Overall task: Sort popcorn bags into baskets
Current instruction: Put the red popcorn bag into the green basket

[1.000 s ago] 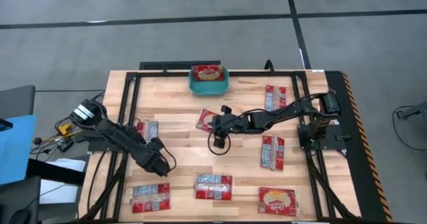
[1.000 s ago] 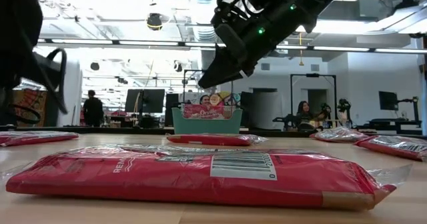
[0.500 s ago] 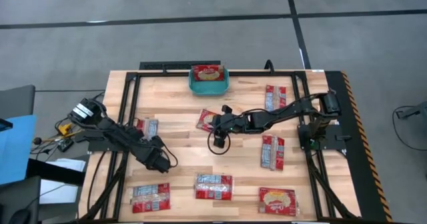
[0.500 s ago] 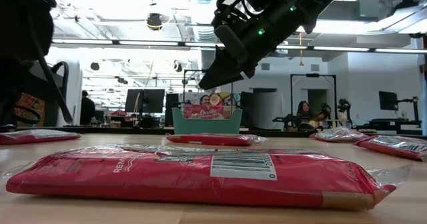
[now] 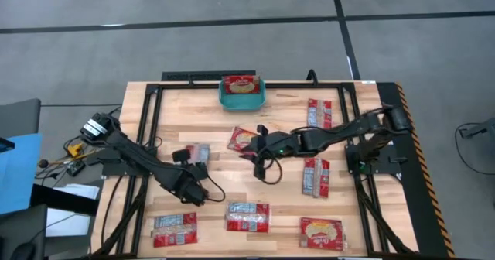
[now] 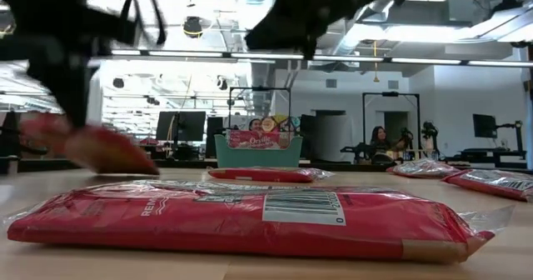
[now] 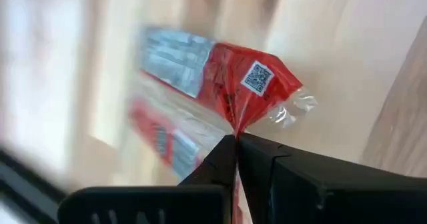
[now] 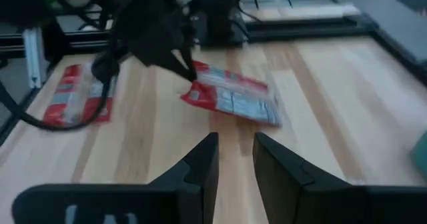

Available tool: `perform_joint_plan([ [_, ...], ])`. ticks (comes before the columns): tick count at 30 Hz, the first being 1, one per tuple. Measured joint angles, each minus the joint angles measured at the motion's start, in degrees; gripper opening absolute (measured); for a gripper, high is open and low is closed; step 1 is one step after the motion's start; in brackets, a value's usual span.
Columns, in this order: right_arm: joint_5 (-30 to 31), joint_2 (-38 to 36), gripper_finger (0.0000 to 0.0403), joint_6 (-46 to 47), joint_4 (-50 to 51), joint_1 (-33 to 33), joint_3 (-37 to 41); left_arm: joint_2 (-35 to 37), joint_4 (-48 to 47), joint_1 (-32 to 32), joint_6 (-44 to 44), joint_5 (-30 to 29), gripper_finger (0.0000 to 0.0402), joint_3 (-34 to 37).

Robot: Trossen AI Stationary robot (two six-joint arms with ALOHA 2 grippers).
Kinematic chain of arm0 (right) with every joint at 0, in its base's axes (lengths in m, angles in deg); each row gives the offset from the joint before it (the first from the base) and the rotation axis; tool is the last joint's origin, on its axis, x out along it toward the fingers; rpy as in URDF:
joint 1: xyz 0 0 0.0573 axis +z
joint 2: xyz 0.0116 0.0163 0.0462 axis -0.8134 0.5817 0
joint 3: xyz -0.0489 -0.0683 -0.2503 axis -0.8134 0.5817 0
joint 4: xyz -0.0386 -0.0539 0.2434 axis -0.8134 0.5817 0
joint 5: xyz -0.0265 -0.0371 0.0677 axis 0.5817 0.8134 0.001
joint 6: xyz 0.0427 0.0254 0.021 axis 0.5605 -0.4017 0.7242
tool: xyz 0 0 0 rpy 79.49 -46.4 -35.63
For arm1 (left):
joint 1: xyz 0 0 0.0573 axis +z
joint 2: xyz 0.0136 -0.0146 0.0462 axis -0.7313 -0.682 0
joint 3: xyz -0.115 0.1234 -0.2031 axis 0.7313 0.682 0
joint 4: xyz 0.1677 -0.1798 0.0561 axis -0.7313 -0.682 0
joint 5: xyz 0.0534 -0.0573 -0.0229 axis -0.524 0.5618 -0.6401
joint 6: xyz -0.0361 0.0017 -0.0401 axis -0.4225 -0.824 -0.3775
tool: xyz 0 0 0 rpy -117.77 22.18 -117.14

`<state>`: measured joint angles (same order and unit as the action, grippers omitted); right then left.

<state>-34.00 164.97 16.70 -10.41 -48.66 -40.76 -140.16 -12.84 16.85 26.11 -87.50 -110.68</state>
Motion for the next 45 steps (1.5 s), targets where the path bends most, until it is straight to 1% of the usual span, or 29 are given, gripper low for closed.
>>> perform_joint_plan([
  [2,0.0,-1.0,0.0117,-1.3,0.2,-0.6,0.1,1.1,-3.9,0.0,1.7,-2.8,0.0000,-3.8],
  [4,-1.1,-1.2,0.0117,-1.5,-1.7,-1.4,0.1,2.3,-7.4,0.0,3.1,-5.9,0.0000,-7.1],
  [7,-4.7,1.1,0.0117,-1.5,-6.3,-2.7,0.0,4.4,-10.6,0.0,6.0,-9.6,0.0000,-11.3],
  [8,-5.2,2.2,0.0117,-1.5,-7.1,-2.9,0.2,5.1,-11.3,0.0,6.7,-10.4,0.0000,-12.5],
  [11,-5.7,5.6,0.0117,-1.5,-13.6,-2.8,0.5,7.5,-12.3,0.0,8.8,-12.7,0.0000,-15.0],
  [12,-6.8,6.1,0.0118,-1.3,-17.4,-2.8,1.1,8.2,-12.4,0.0,9.4,-13.2,0.0000,-15.7],
  [15,-11.2,7.8,0.0118,0.5,-34.2,-2.5,4.7,10.8,-12.1,0.0,11.4,-14.1,0.0000,-16.9],
  [18,-12.9,10.0,0.0118,1.5,-43.9,-2.9,8.6,12.7,-11.7,0.0,13.6,-13.8,0.0000,-17.8],
  [20,-12.8,11.3,0.0120,1.6,-47.1,-3.8,8.8,13.9,-11.3,0.4,15.2,-13.8,0.0000,-18.0],
  [22,-12.8,11.7,0.0127,1.7,-47.1,-4.6,8.8,14.8,-10.8,0.9,15.9,-13.3,0.0000,-18.0],
  [24,-13.6,11.9,0.0138,2.2,-44.6,-5.3,7.8,15.0,-10.6,1.7,16.3,-13.1,0.0000,-18.0],
  [27,-17.2,11.8,0.0158,2.3,-33.4,-6.2,3.2,14.8,-10.4,3.0,15.6,-11.8,0.0000,-17.9],
  [29,-17.3,11.8,0.0170,2.3,-23.5,-6.7,0.0,14.1,-8.9,3.9,14.5,-8.4,0.0000,-16.6],
  [31,-15.9,11.8,0.0178,2.3,-16.2,-6.8,-2.2,13.3,-7.1,4.2,11.6,-4.7,0.0000,-14.2],
  [35,-9.5,11.8,0.0182,2.9,-10.9,-6.0,-2.3,11.8,-1.4,3.6,4.7,-0.8,0.0005,-7.1],
  [38,-8.3,11.6,0.0176,2.9,-11.2,-5.5,-1.4,10.6,4.4,2.3,3.2,3.4,0.0026,-1.1],
  [41,-8.2,11.6,0.0168,3.2,-11.0,-5.5,-0.7,9.2,12.8,1.4,0.8,7.8,0.0063,5.0],
  [43,-8.1,11.6,0.0164,4.0,-10.5,-5.6,-0.4,8.3,14.8,1.1,-3.5,9.6,0.0092,7.8],
  [45,-8.1,11.6,0.0161,4.1,-10.7,-5.5,0.0,8.0,12.9,1.1,-12.3,10.2,0.0123,9.7],
])
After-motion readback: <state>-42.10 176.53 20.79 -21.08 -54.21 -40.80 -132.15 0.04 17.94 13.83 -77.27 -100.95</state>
